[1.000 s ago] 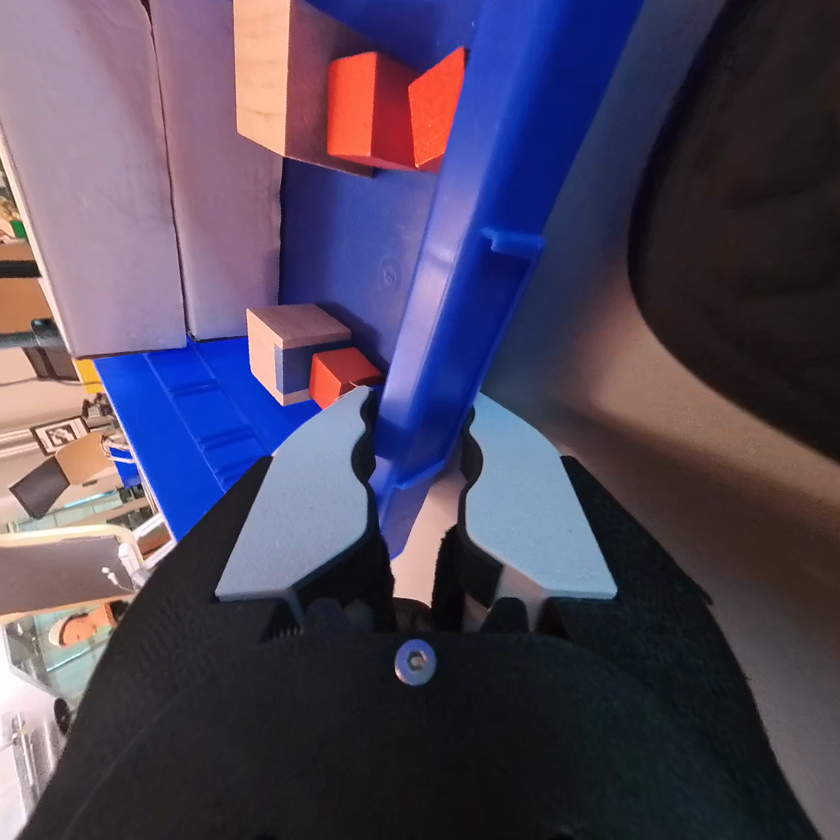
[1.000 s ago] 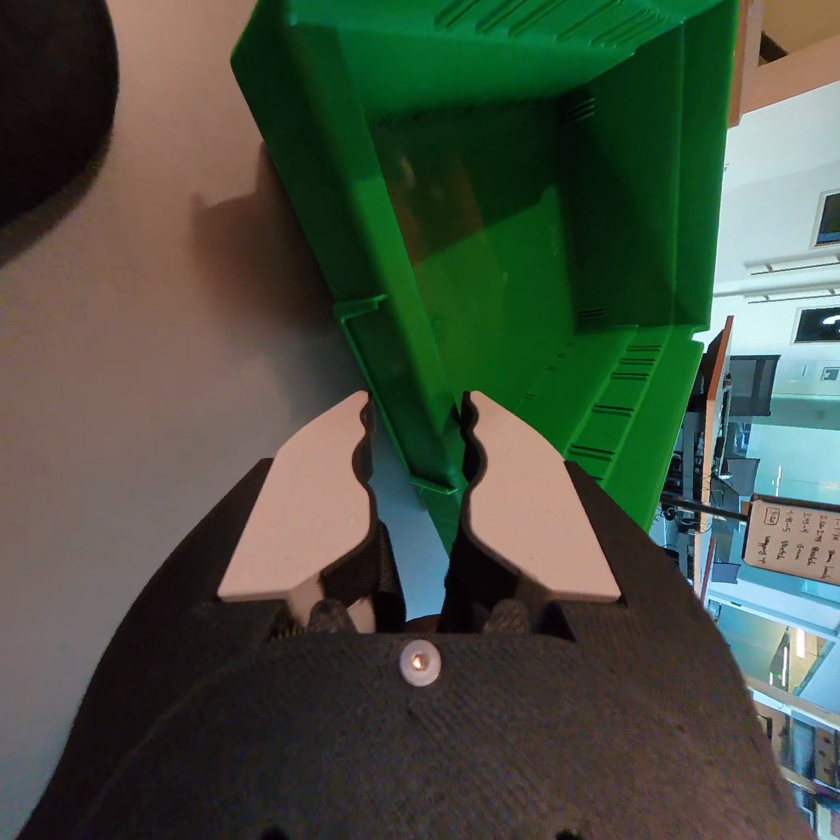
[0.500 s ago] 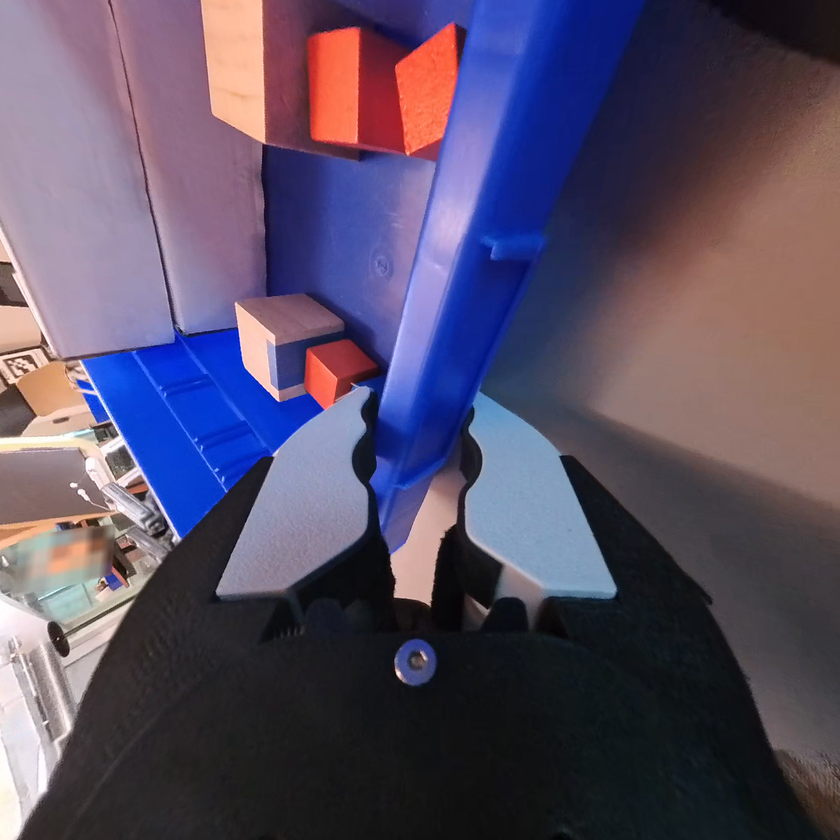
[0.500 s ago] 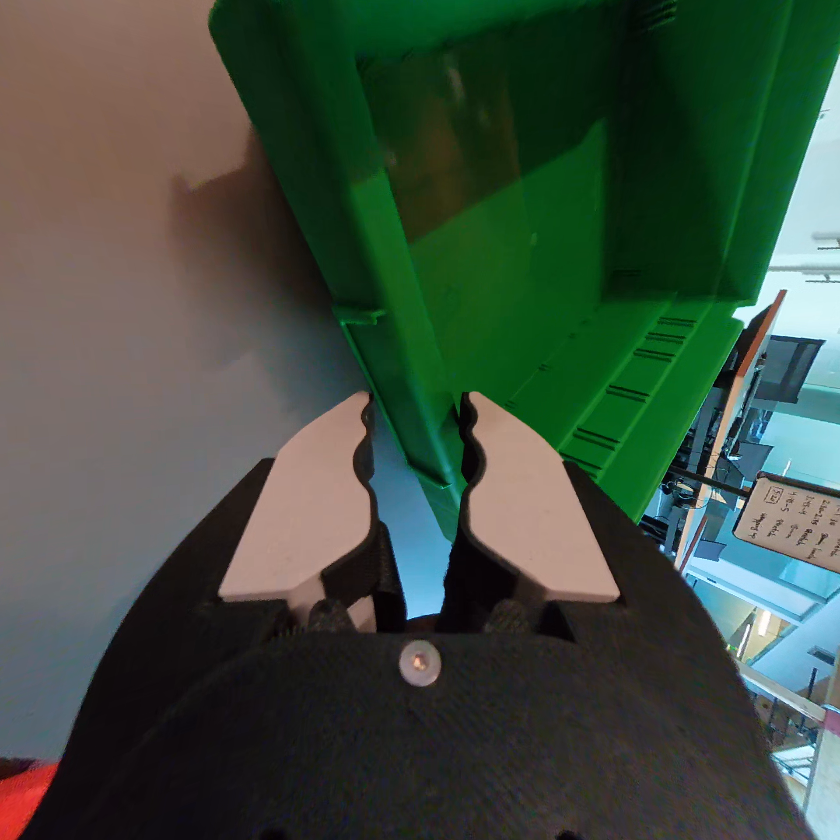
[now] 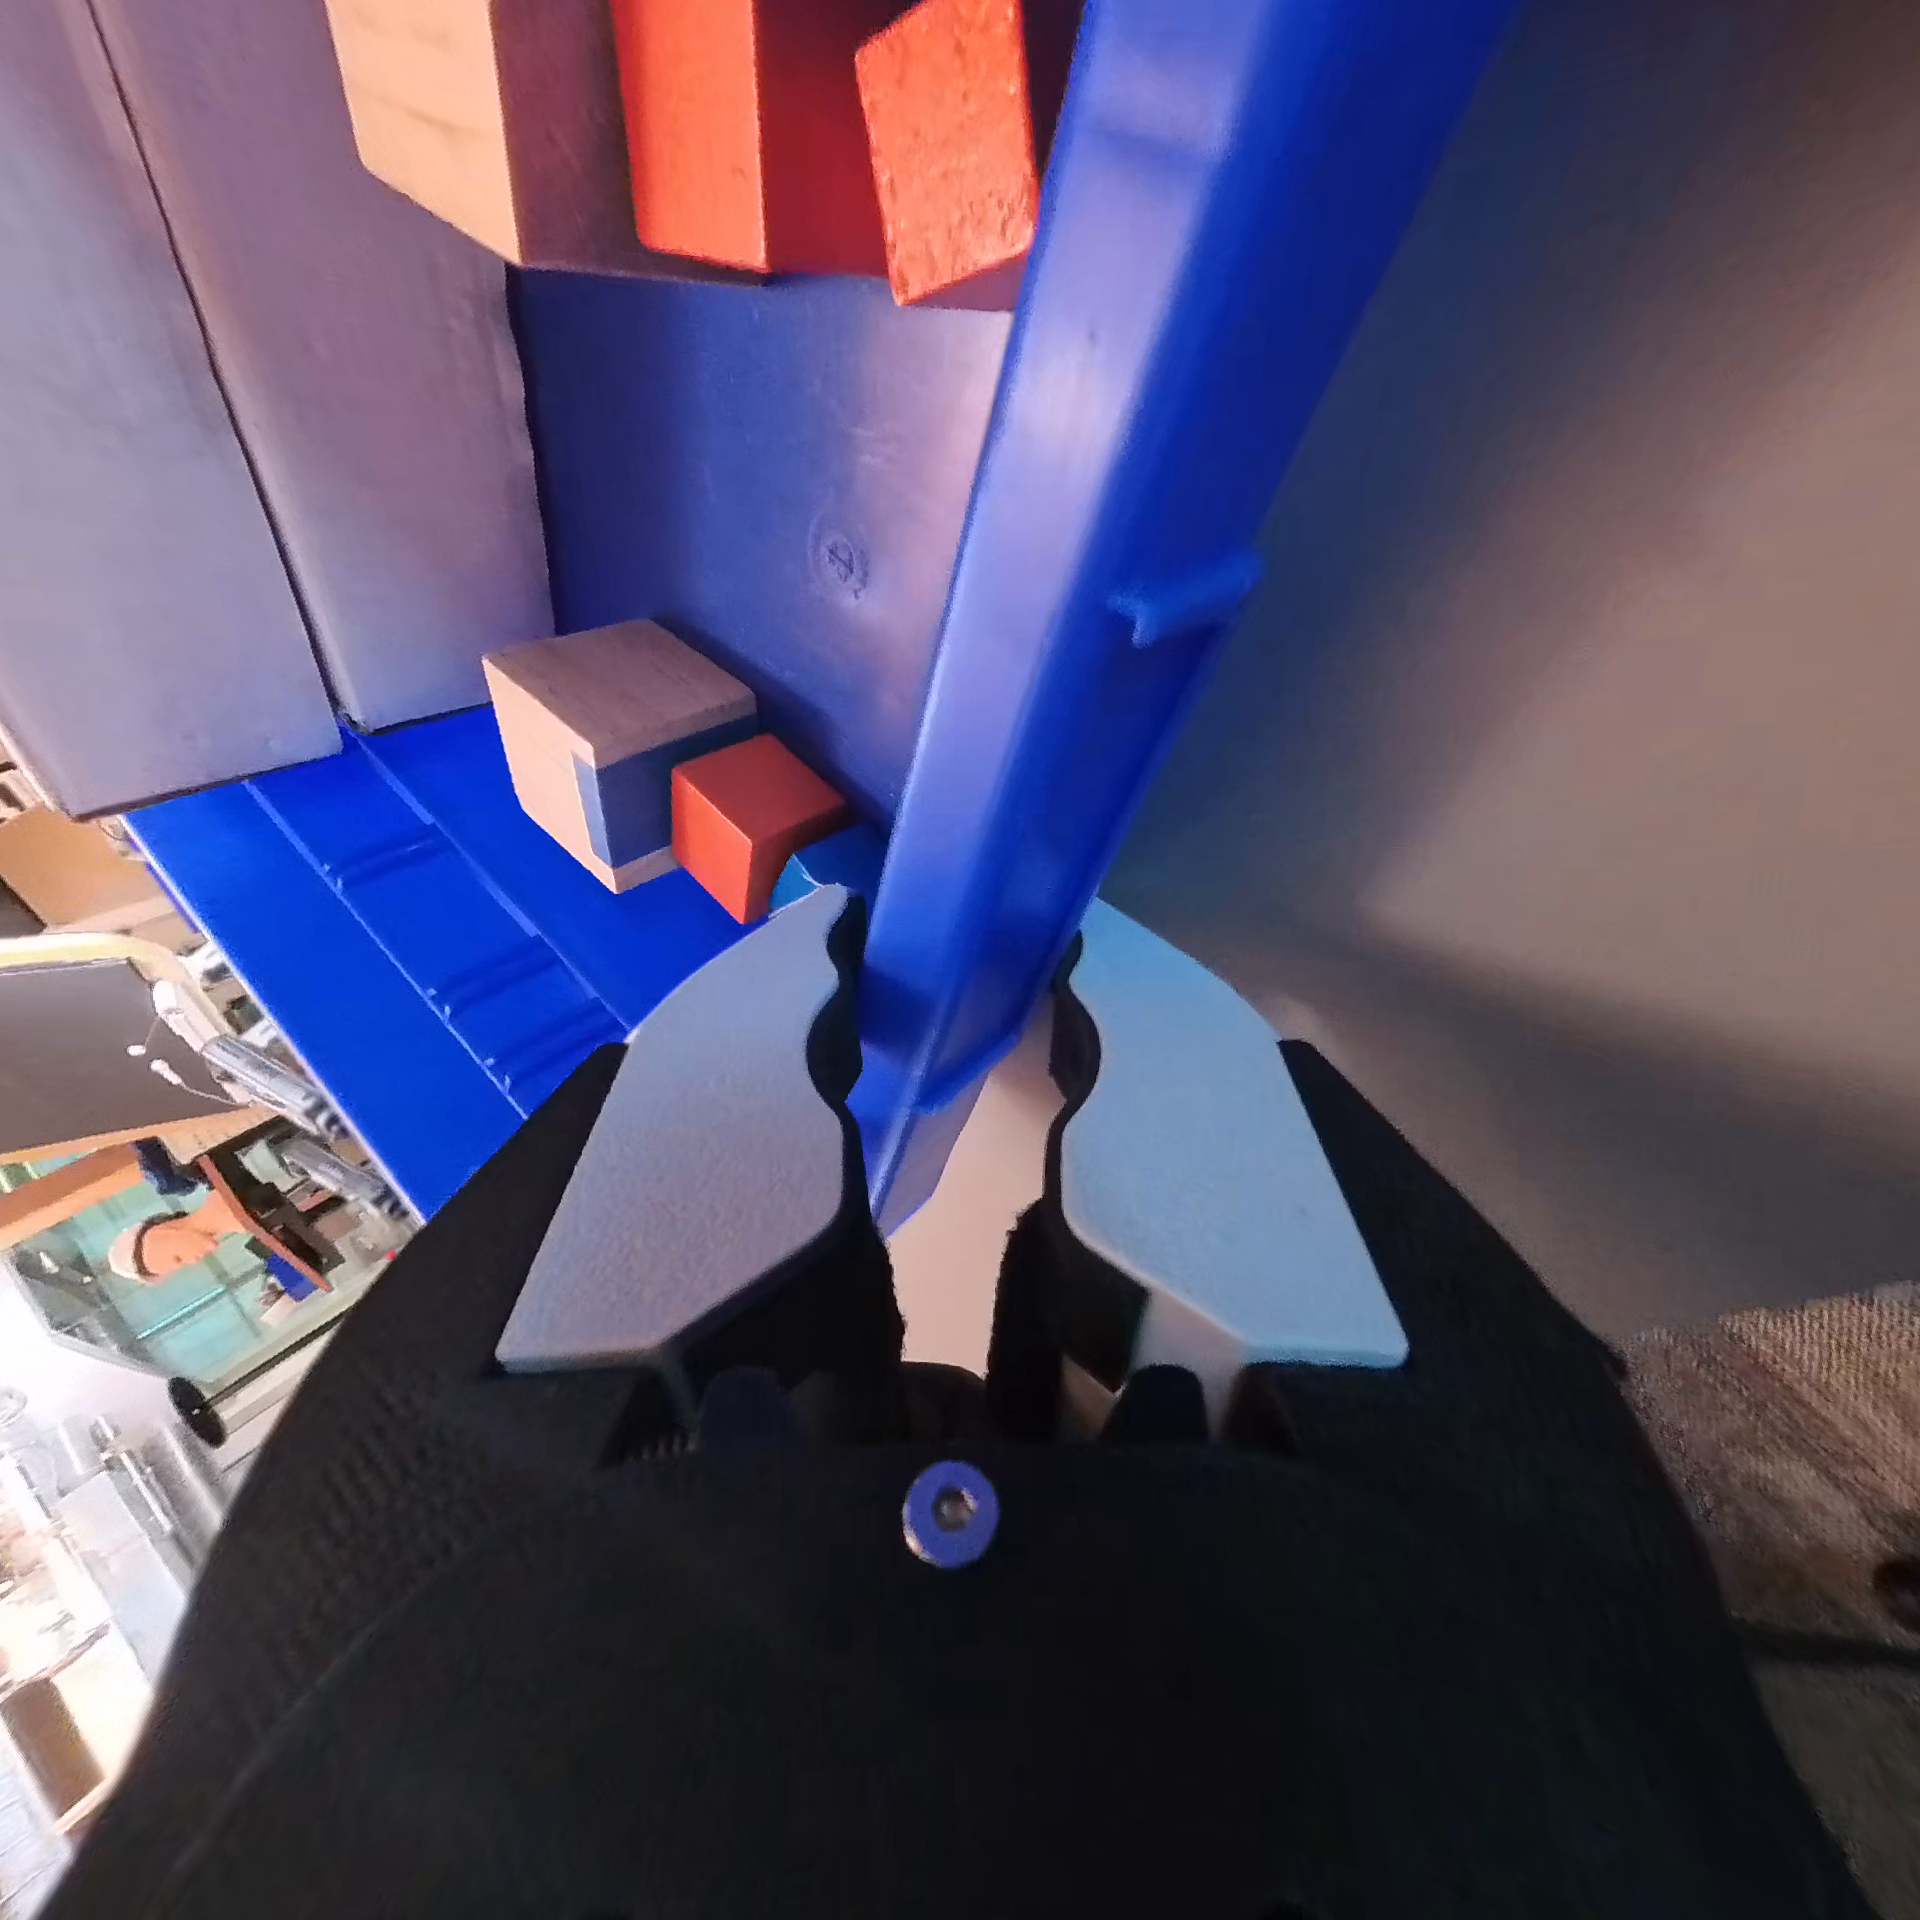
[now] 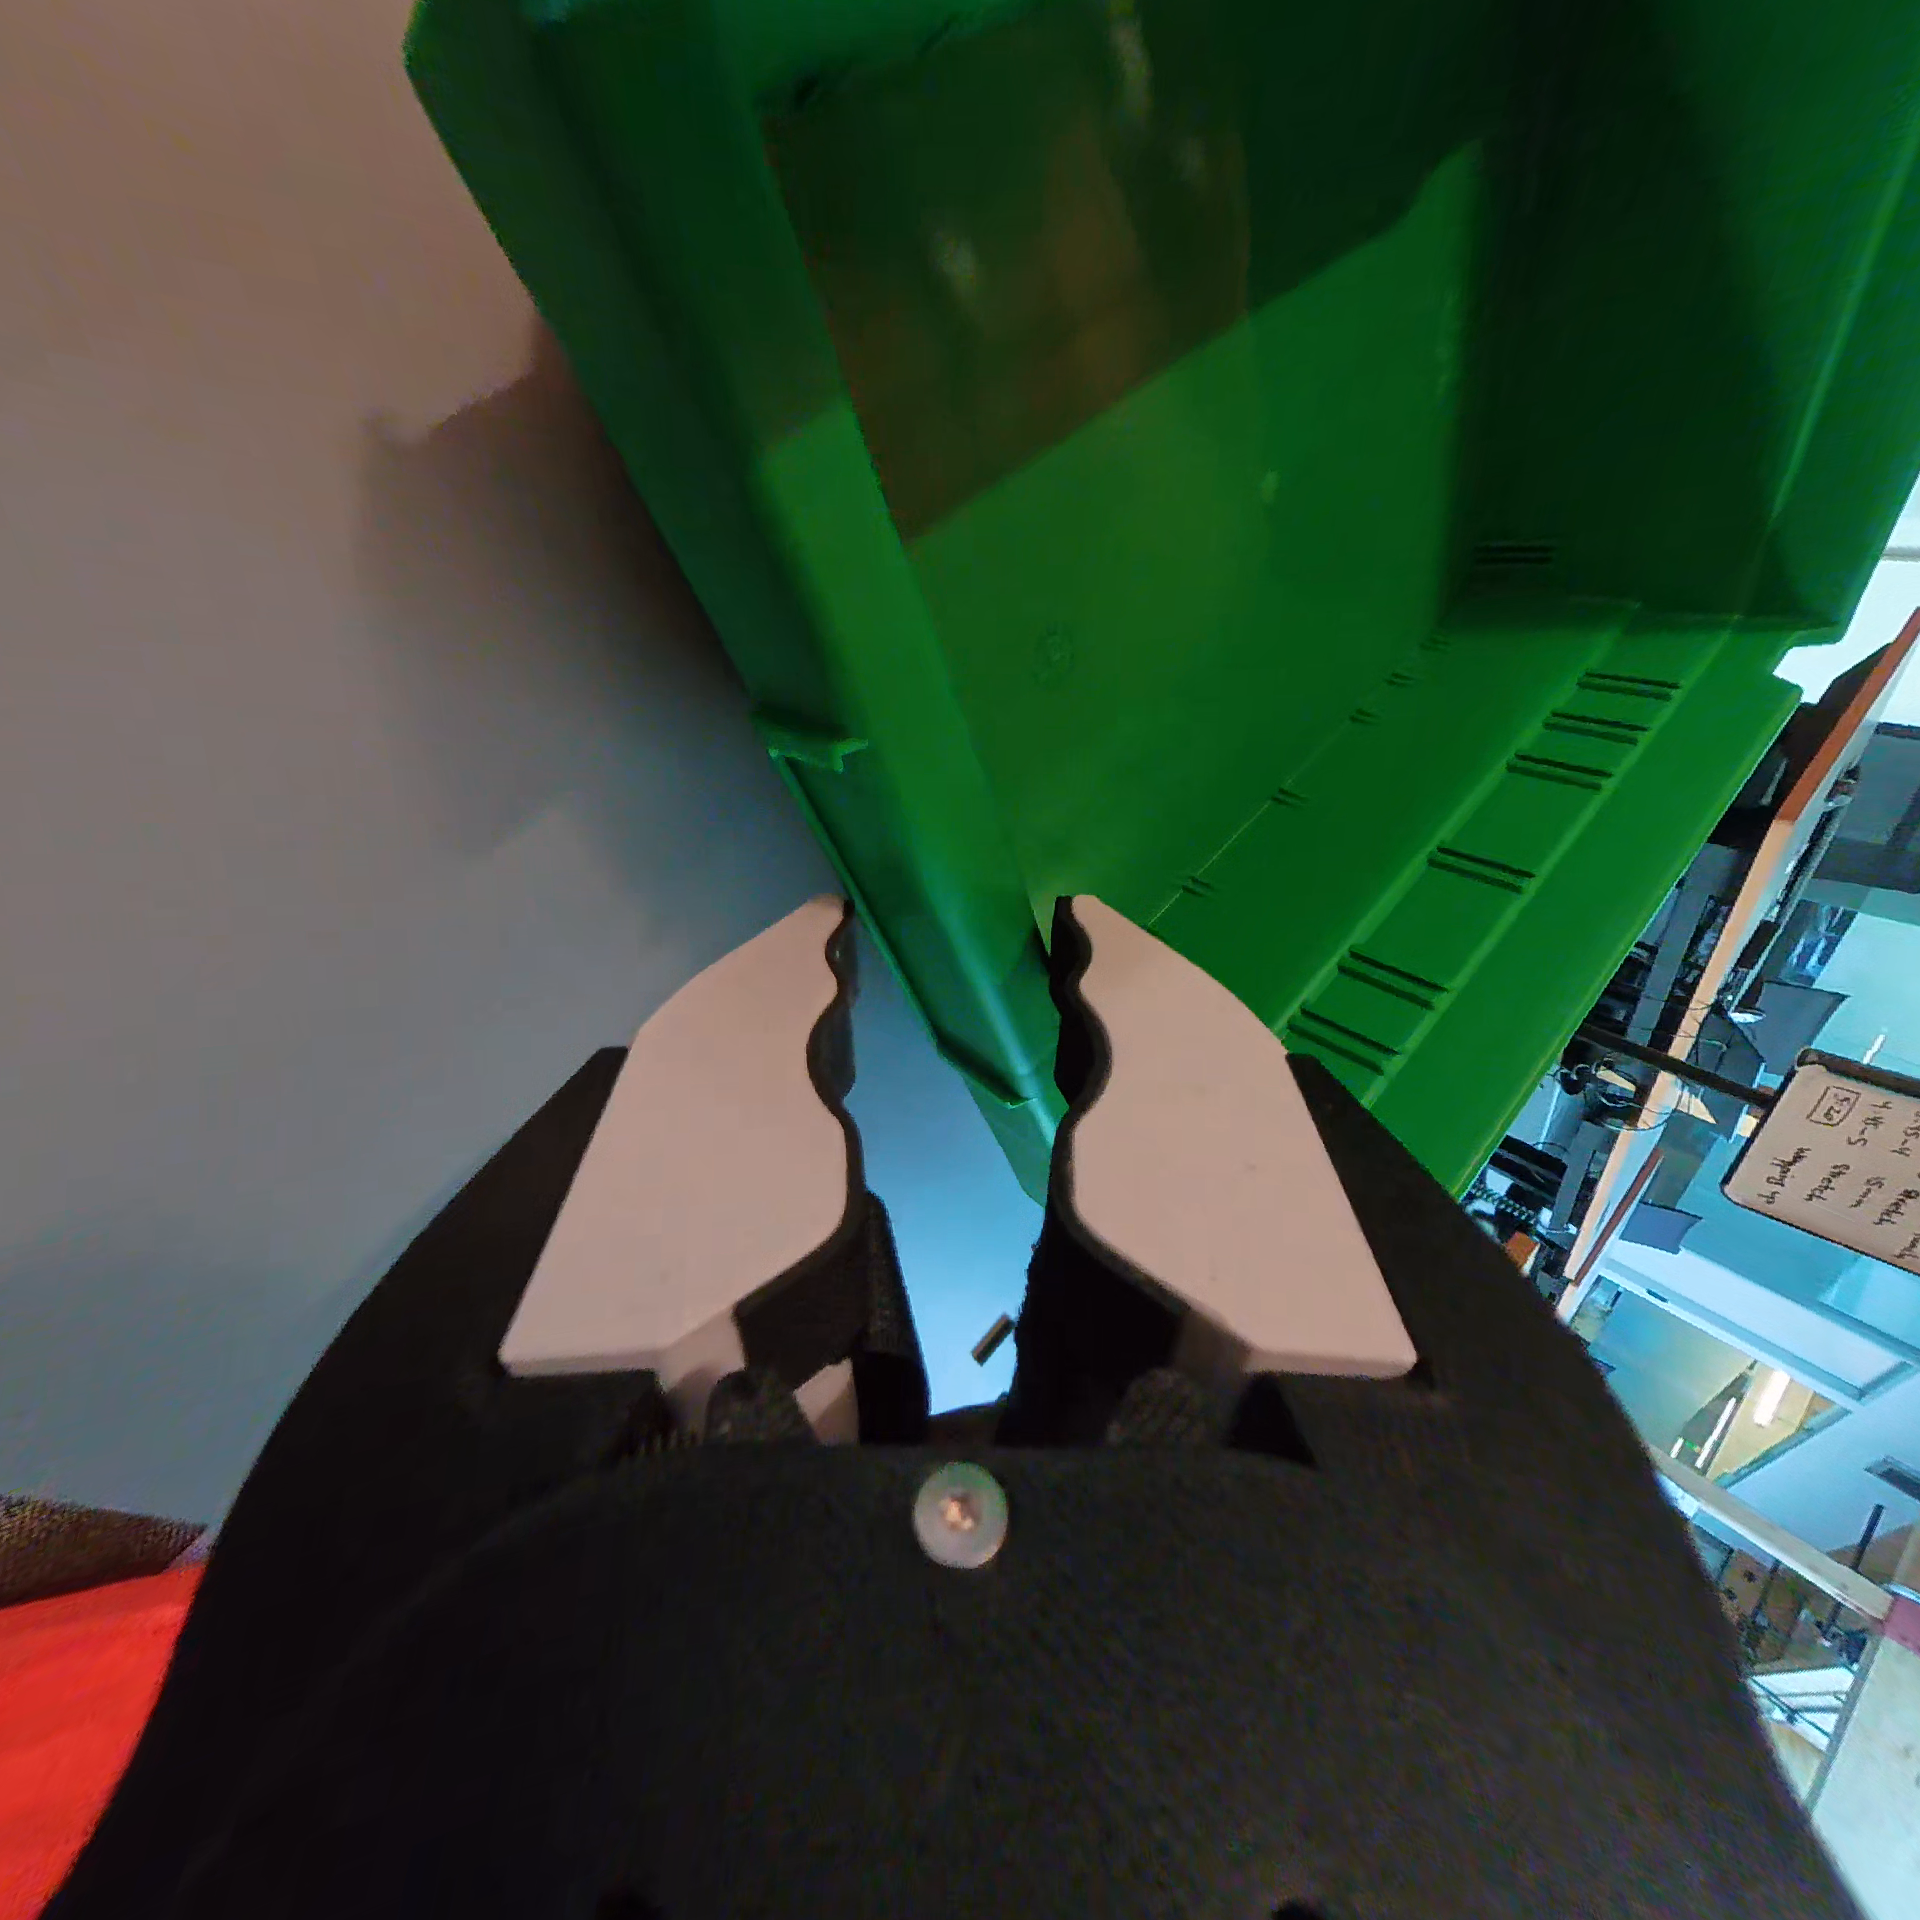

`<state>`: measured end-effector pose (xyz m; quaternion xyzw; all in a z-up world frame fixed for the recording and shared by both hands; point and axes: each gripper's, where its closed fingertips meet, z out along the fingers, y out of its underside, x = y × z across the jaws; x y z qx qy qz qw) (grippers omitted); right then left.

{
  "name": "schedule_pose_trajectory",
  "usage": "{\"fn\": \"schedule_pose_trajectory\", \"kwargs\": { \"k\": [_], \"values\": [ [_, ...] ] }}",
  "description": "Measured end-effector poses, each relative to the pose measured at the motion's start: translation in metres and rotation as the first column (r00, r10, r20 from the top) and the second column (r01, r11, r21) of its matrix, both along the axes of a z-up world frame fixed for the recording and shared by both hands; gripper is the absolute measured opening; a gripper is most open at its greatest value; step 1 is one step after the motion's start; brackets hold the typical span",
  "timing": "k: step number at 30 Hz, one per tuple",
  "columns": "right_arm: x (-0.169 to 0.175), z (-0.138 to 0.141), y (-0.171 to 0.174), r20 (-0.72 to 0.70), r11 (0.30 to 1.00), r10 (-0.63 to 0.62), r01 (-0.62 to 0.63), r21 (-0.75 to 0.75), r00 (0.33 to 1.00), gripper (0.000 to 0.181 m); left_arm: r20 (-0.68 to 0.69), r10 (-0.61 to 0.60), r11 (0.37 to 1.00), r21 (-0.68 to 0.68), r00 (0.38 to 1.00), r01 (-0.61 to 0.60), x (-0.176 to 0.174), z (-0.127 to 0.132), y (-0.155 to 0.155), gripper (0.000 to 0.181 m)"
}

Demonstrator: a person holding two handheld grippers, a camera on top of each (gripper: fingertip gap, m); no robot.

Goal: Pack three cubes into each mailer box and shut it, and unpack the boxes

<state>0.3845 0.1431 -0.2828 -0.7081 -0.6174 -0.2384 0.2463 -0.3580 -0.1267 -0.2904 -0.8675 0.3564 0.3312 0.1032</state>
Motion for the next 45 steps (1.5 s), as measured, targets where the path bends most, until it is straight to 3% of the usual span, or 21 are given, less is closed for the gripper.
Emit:
{"fn": "schedule_pose_trajectory", "kwargs": {
  "k": [5, 8, 11, 14, 17, 20, 24, 27, 30, 34, 38, 45],
  "values": [
    [0.002, 0.000, -0.003, -0.037, 0.999, -0.024, 0.023, -0.033, 0.999, 0.038, -0.037, -0.021, 1.000, 0.000, 0.999, 0.021, -0.003, 0.000, -0.007, 0.035],
    [-0.004, 0.000, -0.014, -0.174, 0.989, -0.067, 0.042, -0.143, 0.982, 0.062, 0.219, 0.014, 0.998, 0.058, 0.976, -0.027, 0.018, 0.007, -0.011, 0.059],
    [-0.017, 0.021, -0.024, -0.396, 0.974, -0.120, 0.031, -0.224, 0.910, 0.096, 0.494, -0.117, 0.980, 0.200, 0.862, 0.019, 0.052, 0.046, -0.008, 0.085],
    [-0.047, 0.066, -0.030, -0.681, 0.974, -0.094, -0.074, -0.214, 0.726, 0.128, 0.563, -0.282, 0.920, 0.389, 0.777, 0.052, 0.058, 0.102, 0.008, 0.092],
    [-0.083, 0.112, -0.042, -0.878, 0.968, -0.004, -0.220, -0.124, 0.478, 0.144, 0.488, -0.334, 0.887, 0.453, 0.806, 0.094, 0.037, 0.137, 0.031, 0.092],
    [-0.118, 0.142, -0.056, -0.950, 0.936, 0.126, -0.353, 0.018, 0.287, 0.146, 0.453, -0.302, 0.917, 0.380, 0.839, 0.125, 0.015, 0.148, 0.063, 0.093],
    [-0.171, 0.177, -0.087, -0.939, 0.815, 0.343, -0.493, 0.305, -0.014, 0.144, 0.577, -0.196, 0.980, 0.139, 0.793, 0.141, 0.002, 0.135, 0.100, 0.106],
    [-0.211, 0.177, -0.113, -0.916, 0.716, 0.379, -0.586, 0.380, -0.130, 0.141, 0.653, -0.078, 0.995, 0.002, 0.754, 0.101, -0.006, 0.129, 0.128, 0.129],
    [-0.243, 0.167, -0.127, -0.916, 0.655, 0.354, -0.648, 0.388, -0.190, 0.139, 0.644, -0.056, 0.991, -0.055, 0.763, 0.118, -0.014, 0.124, 0.153, 0.133],
    [-0.269, 0.152, -0.127, -0.922, 0.634, 0.310, -0.673, 0.381, -0.230, 0.137, 0.583, -0.041, 0.982, -0.125, 0.812, 0.139, -0.028, 0.110, 0.172, 0.132],
    [-0.278, 0.147, -0.127, -0.929, 0.630, 0.256, -0.682, 0.370, -0.268, 0.133, 0.519, -0.056, 0.981, -0.130, 0.853, 0.144, -0.042, 0.100, 0.186, 0.127],
    [-0.278, 0.144, -0.123, -0.927, 0.640, 0.261, -0.670, 0.375, -0.269, 0.129, 0.554, 0.012, 0.973, -0.200, 0.833, 0.119, -0.048, 0.075, 0.187, 0.126]
  ]
}}
